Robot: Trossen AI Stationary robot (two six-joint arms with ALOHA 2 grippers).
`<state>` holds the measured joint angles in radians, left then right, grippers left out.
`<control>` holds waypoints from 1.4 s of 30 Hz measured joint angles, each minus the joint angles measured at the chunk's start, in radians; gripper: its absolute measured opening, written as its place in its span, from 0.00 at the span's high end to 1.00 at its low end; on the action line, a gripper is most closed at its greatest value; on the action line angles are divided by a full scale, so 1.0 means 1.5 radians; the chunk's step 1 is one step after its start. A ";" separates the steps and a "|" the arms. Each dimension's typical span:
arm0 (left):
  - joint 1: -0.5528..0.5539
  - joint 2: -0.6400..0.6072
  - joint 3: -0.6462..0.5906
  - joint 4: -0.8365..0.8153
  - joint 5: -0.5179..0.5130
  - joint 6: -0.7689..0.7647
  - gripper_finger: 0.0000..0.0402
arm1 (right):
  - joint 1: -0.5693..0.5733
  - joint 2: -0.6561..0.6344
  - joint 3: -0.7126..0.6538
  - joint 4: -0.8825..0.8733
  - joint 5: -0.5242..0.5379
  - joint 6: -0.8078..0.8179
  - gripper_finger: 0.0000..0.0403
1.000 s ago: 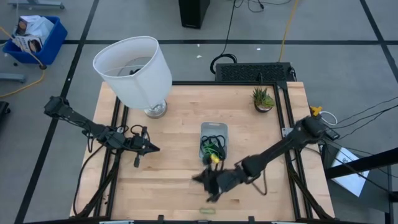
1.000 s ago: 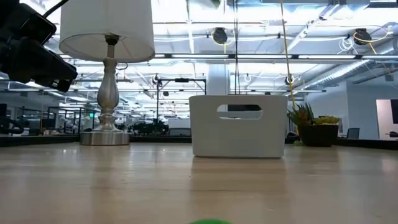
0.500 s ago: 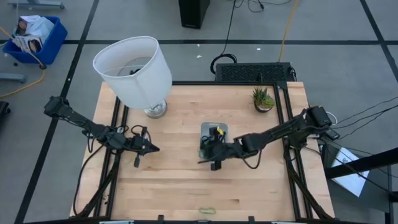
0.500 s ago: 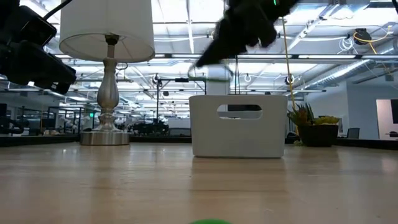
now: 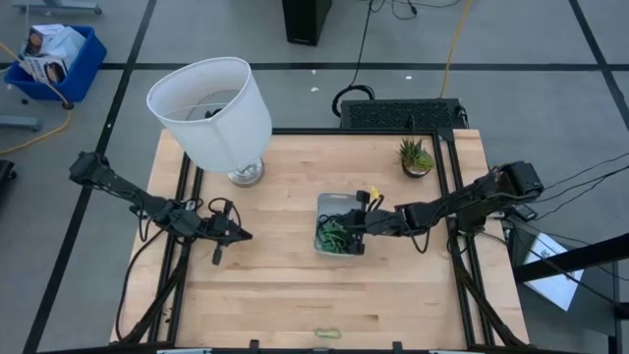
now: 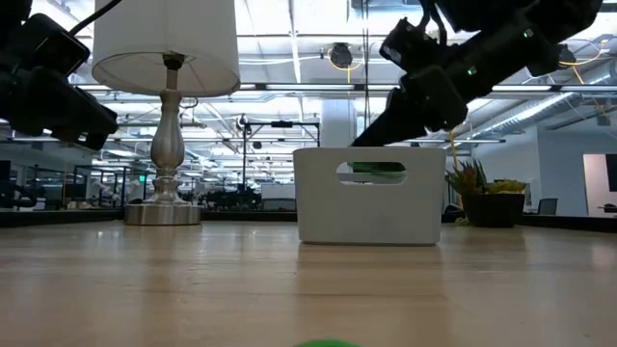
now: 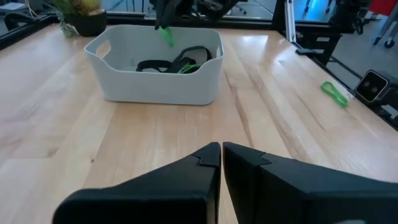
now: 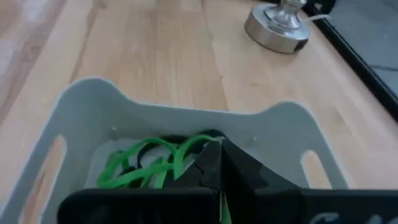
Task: Pick and place rubber bands into bin
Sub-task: Put the green rubber band into the gray container
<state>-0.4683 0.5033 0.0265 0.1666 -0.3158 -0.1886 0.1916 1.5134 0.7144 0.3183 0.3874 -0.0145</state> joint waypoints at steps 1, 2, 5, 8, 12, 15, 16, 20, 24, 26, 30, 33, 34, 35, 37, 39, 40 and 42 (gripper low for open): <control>0.000 0.001 0.000 0.001 -0.001 0.000 0.94 | 0.000 0.002 -0.002 0.001 -0.001 0.010 1.00; 0.000 0.000 0.000 0.002 -0.002 0.000 0.94 | 0.000 0.003 -0.001 0.006 -0.007 0.018 1.00; 0.000 0.000 0.000 0.010 -0.004 0.001 0.94 | 0.000 0.004 -0.001 -0.001 -0.036 0.020 0.97; 0.000 0.000 0.000 0.015 -0.005 0.001 0.94 | 0.004 0.004 -0.001 0.005 -0.035 0.022 0.89; 0.000 0.000 0.000 0.016 -0.005 0.001 0.94 | 0.004 0.004 -0.001 0.004 -0.023 0.022 0.73; 0.000 0.000 0.000 0.016 -0.005 0.001 0.94 | 0.004 0.004 -0.001 0.007 0.008 0.024 0.60; 0.000 0.000 0.000 0.016 -0.005 0.001 0.94 | 0.004 0.004 -0.001 0.012 0.014 0.022 0.56; 0.000 0.000 0.000 0.016 -0.005 0.001 0.94 | 0.009 -0.004 -0.001 0.045 0.020 0.032 0.47; 0.000 0.000 0.000 0.013 -0.005 -0.005 0.94 | 0.053 -0.038 0.031 0.011 0.022 0.054 0.49; 0.000 0.000 0.000 0.010 -0.004 -0.010 0.94 | 0.093 -0.050 0.060 -0.046 0.043 0.049 0.54; 0.000 0.000 0.000 0.003 0.000 -0.021 0.94 | 0.187 -0.062 0.125 -0.122 0.116 0.000 0.73; 0.000 0.000 0.000 0.000 0.000 -0.023 0.94 | 0.237 -0.067 0.160 -0.157 0.125 -0.016 0.92; 0.000 0.000 0.000 0.000 0.000 -0.024 0.94 | 0.250 -0.066 0.167 -0.162 0.126 -0.019 0.96; 0.000 0.000 0.000 0.001 0.000 -0.024 0.94 | 0.262 -0.065 0.172 -0.165 0.127 -0.019 0.97; 0.000 0.000 0.000 0.005 0.000 -0.030 0.94 | 0.282 -0.065 0.174 -0.167 0.129 -0.011 0.97; 0.000 0.000 0.000 0.005 0.000 -0.032 0.94 | 0.294 -0.065 0.175 -0.166 0.129 0.003 0.98; 0.000 0.000 0.000 0.005 0.000 -0.033 0.94 | 0.300 -0.065 0.174 -0.166 0.129 0.009 0.99; 0.000 0.000 0.000 0.005 0.000 -0.033 0.94 | 0.309 -0.057 0.173 -0.160 0.131 0.020 1.00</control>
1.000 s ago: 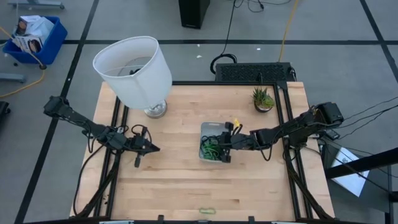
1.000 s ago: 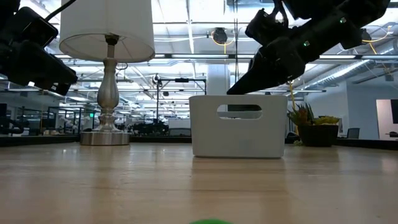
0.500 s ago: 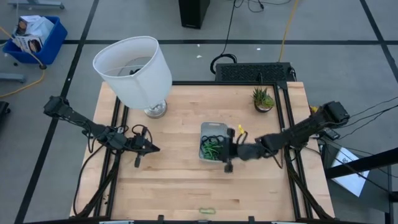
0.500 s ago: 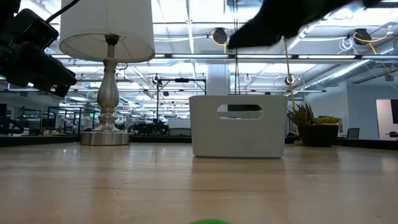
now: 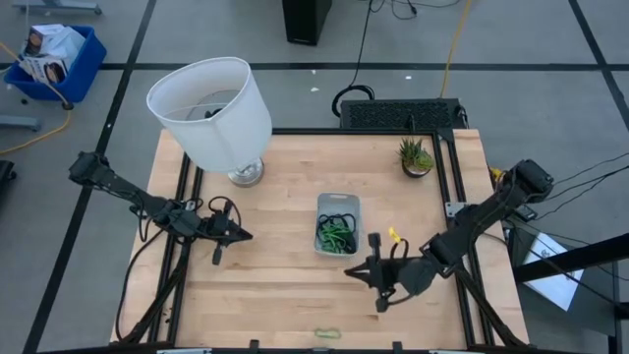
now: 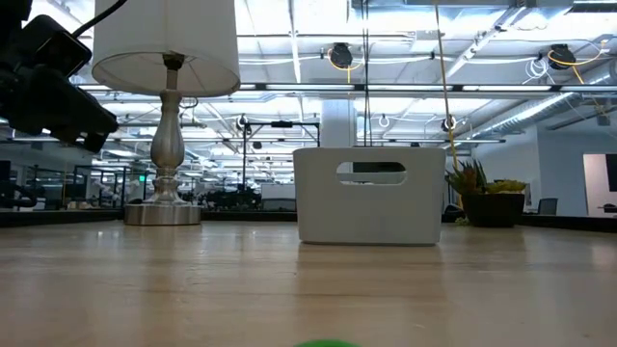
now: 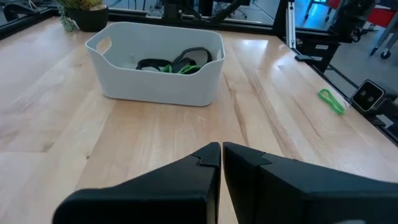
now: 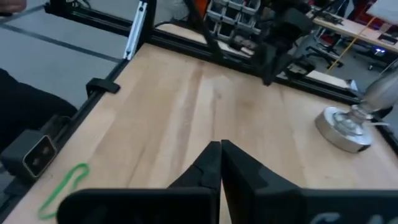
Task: Pick and place rubber bands into bin
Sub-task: Put the green rubber band into the gray container
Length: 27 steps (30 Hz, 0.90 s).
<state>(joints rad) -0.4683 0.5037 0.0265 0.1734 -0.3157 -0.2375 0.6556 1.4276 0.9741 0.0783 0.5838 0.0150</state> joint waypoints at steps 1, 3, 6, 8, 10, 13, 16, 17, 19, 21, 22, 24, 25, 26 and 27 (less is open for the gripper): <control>0.000 0.000 0.000 0.000 0.000 0.000 0.94 | 0.004 0.008 0.000 0.008 0.000 0.002 0.99; 0.000 0.000 0.000 -0.002 0.000 0.000 0.94 | 0.013 0.029 -0.002 0.025 -0.002 0.003 0.99; 0.000 0.000 0.000 -0.010 0.000 0.000 0.94 | 0.018 0.077 -0.002 0.080 -0.008 0.010 1.00; 0.000 0.000 0.000 -0.010 0.000 0.000 0.94 | 0.021 0.113 -0.002 0.105 -0.035 0.025 0.99; 0.000 0.000 0.000 -0.013 0.000 -0.001 0.94 | 0.021 0.154 -0.002 0.149 -0.085 0.035 0.97; 0.000 0.000 0.000 -0.015 0.000 -0.001 0.94 | 0.022 0.209 -0.002 0.202 -0.145 0.043 0.92; 0.000 0.000 0.000 -0.016 0.000 -0.002 0.94 | 0.021 0.251 -0.002 0.210 -0.184 0.092 0.82; 0.000 0.000 0.000 -0.016 0.000 -0.002 0.94 | 0.021 0.263 0.001 0.213 -0.193 0.110 0.78; 0.000 0.000 0.000 -0.016 0.000 -0.004 0.94 | 0.021 0.283 0.012 0.217 -0.202 0.138 0.70; 0.000 0.000 0.000 -0.017 0.000 -0.005 0.94 | 0.022 0.306 0.035 0.223 -0.234 0.151 0.60; 0.000 0.000 0.000 -0.018 0.000 -0.005 0.94 | 0.024 0.318 0.046 0.224 -0.252 0.156 0.56; 0.000 0.000 0.000 -0.020 0.000 -0.005 0.94 | 0.027 0.341 0.070 0.219 -0.281 0.159 0.47; 0.000 0.000 0.000 -0.023 0.000 -0.005 0.94 | 0.030 0.353 0.082 0.218 -0.295 0.157 0.44; 0.000 0.000 0.000 -0.025 0.000 -0.005 0.94 | 0.033 0.362 0.093 0.218 -0.307 0.151 0.40; 0.000 0.000 0.000 -0.026 0.000 -0.006 0.94 | 0.038 0.370 0.104 0.209 -0.308 0.144 0.37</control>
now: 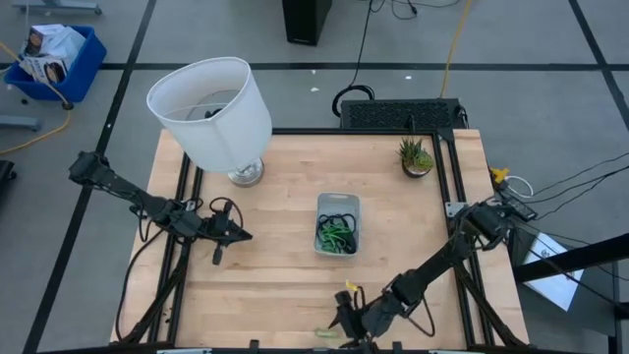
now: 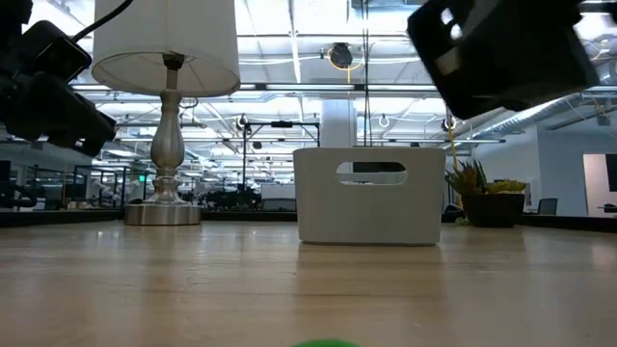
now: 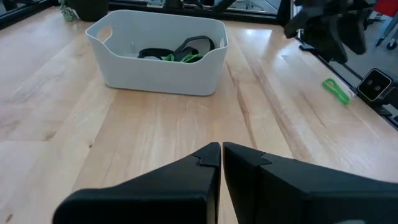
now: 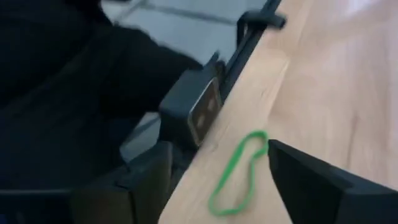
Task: Pick and place rubber bands into bin
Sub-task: Put the green rubber band into the gray container
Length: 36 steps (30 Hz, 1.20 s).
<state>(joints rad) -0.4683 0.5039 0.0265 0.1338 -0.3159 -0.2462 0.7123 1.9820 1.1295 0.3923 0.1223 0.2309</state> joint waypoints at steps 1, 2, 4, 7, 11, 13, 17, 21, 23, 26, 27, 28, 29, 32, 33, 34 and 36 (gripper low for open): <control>0.000 0.000 0.000 -0.001 0.000 -0.001 0.94 | 0.005 0.004 0.011 -0.025 0.003 -0.003 0.35; 0.000 0.000 0.000 -0.002 0.000 -0.002 0.94 | 0.008 0.007 0.021 -0.058 0.014 -0.005 0.33; 0.000 0.000 0.000 -0.003 0.000 -0.003 0.94 | 0.015 0.009 0.028 -0.131 0.051 -0.005 0.31; 0.000 0.000 0.000 -0.003 0.000 -0.012 0.94 | 0.019 0.011 0.027 -0.154 0.082 -0.004 0.31; 0.000 0.000 0.000 -0.004 0.000 -0.017 0.94 | 0.019 0.008 0.028 -0.131 0.095 -0.008 0.33; 0.000 0.000 0.000 -0.007 0.000 -0.017 0.94 | 0.019 0.014 0.028 -0.126 0.093 -0.010 0.33; 0.000 0.000 0.000 -0.008 0.000 -0.017 0.94 | 0.019 0.049 0.029 -0.078 0.073 -0.009 0.33; 0.000 0.000 0.000 -0.010 0.000 -0.017 0.94 | 0.019 0.092 0.034 -0.046 0.068 -0.006 0.34; 0.000 0.000 0.000 -0.011 0.000 -0.017 0.94 | 0.019 0.107 0.042 -0.039 0.059 -0.004 0.34; 0.000 0.000 0.000 -0.013 0.000 -0.019 0.94 | 0.019 0.122 0.051 -0.038 0.067 -0.002 0.34; 0.000 0.000 0.000 -0.014 0.000 -0.018 0.94 | 0.018 0.124 0.053 -0.039 0.071 -0.003 0.34; 0.000 0.000 0.000 -0.014 0.000 -0.018 0.94 | 0.018 0.125 0.053 -0.041 0.076 -0.005 0.34; 0.000 0.000 0.000 -0.015 0.000 -0.019 0.94 | 0.017 0.125 0.053 -0.044 0.078 -0.005 0.35; 0.000 0.000 0.000 -0.018 0.000 -0.020 0.94 | 0.012 0.124 0.054 -0.058 0.077 -0.001 0.40; 0.000 0.000 0.000 -0.018 0.000 -0.020 0.94 | 0.010 0.124 0.054 -0.068 0.077 0.006 0.44; 0.000 0.000 0.000 -0.018 0.000 -0.020 0.94 | 0.009 0.124 0.054 -0.077 0.077 0.012 0.47; 0.000 0.000 0.000 -0.018 0.000 -0.020 0.94 | 0.006 0.124 0.054 -0.094 0.079 0.019 0.57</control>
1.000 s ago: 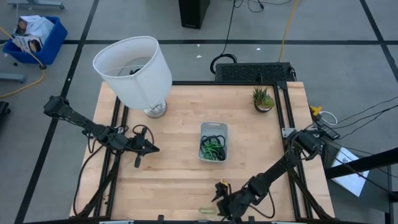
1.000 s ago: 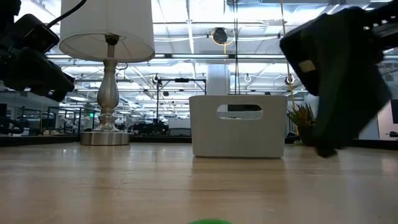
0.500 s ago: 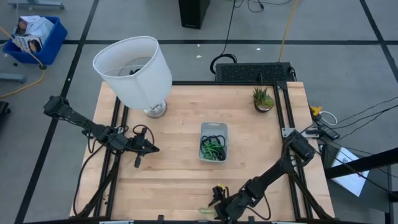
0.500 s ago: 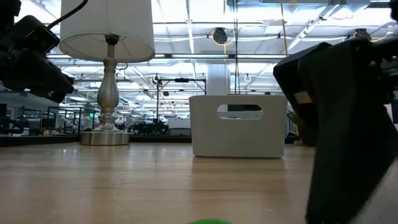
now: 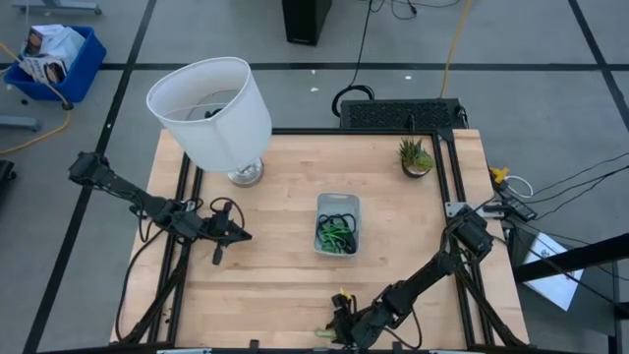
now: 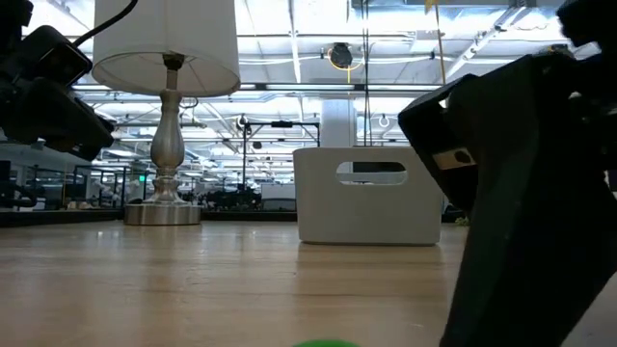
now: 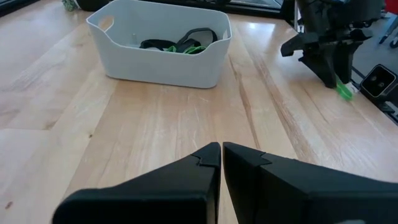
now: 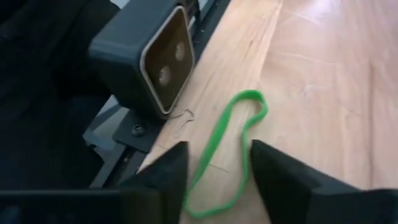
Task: Pick and place rubber bands into bin
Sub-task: Put the green rubber band into the gray container
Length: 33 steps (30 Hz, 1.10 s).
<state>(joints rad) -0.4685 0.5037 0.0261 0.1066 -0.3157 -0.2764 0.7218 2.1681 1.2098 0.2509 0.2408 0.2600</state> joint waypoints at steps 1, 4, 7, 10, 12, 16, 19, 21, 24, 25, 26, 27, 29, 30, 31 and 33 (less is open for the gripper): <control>0.000 0.000 0.000 0.000 0.000 0.000 0.94 | 0.000 0.000 0.000 -0.005 0.001 0.001 0.63; 0.000 0.000 0.000 -0.004 0.000 -0.007 0.94 | 0.000 0.001 -0.001 -0.008 0.012 -0.016 0.82; 0.000 0.000 0.000 -0.005 0.000 -0.009 0.94 | -0.005 -0.003 -0.001 -0.013 0.009 -0.042 0.97; 0.000 0.000 0.000 -0.005 0.000 -0.008 0.94 | -0.013 -0.023 -0.002 -0.036 0.002 -0.057 0.97; 0.000 0.000 0.000 -0.006 0.000 -0.007 0.94 | -0.019 -0.052 -0.005 -0.074 0.002 -0.070 0.98; 0.000 0.000 0.000 -0.006 0.000 -0.002 0.94 | -0.032 -0.130 -0.008 -0.202 0.052 -0.113 0.99; 0.000 0.000 0.000 -0.006 0.000 0.001 0.94 | -0.038 -0.210 -0.006 -0.261 0.108 -0.137 0.99; 0.000 0.000 0.000 -0.007 0.000 0.001 0.94 | -0.039 -0.259 -0.009 -0.272 0.145 -0.168 0.99; 0.000 0.000 0.000 -0.007 0.000 0.003 0.94 | -0.047 -0.329 -0.022 -0.278 0.202 -0.207 1.00; 0.000 0.000 0.000 -0.008 0.000 0.003 0.94 | -0.053 -0.353 -0.026 -0.275 0.228 -0.217 1.00; 0.000 0.000 0.000 -0.007 0.000 0.004 0.94 | -0.062 -0.376 -0.031 -0.272 0.252 -0.224 1.00; 0.000 0.000 0.000 -0.008 0.000 0.004 0.94 | -0.073 -0.397 -0.038 -0.270 0.267 -0.231 1.00; 0.000 0.000 0.000 -0.009 0.000 0.004 0.94 | -0.101 -0.430 -0.059 -0.269 0.275 -0.236 1.00; 0.000 0.000 0.000 -0.010 0.000 0.004 0.94 | -0.119 -0.443 -0.071 -0.267 0.270 -0.235 1.00; 0.000 0.000 0.000 -0.010 0.000 0.004 0.94 | -0.139 -0.453 -0.084 -0.266 0.255 -0.235 1.00; 0.000 0.000 0.000 -0.010 0.000 0.005 0.94 | -0.180 -0.465 -0.107 -0.254 0.227 -0.234 1.00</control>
<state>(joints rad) -0.4683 0.5037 0.0261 0.0912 -0.3161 -0.2690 0.4513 1.4701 1.0497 -0.1301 0.5813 -0.0912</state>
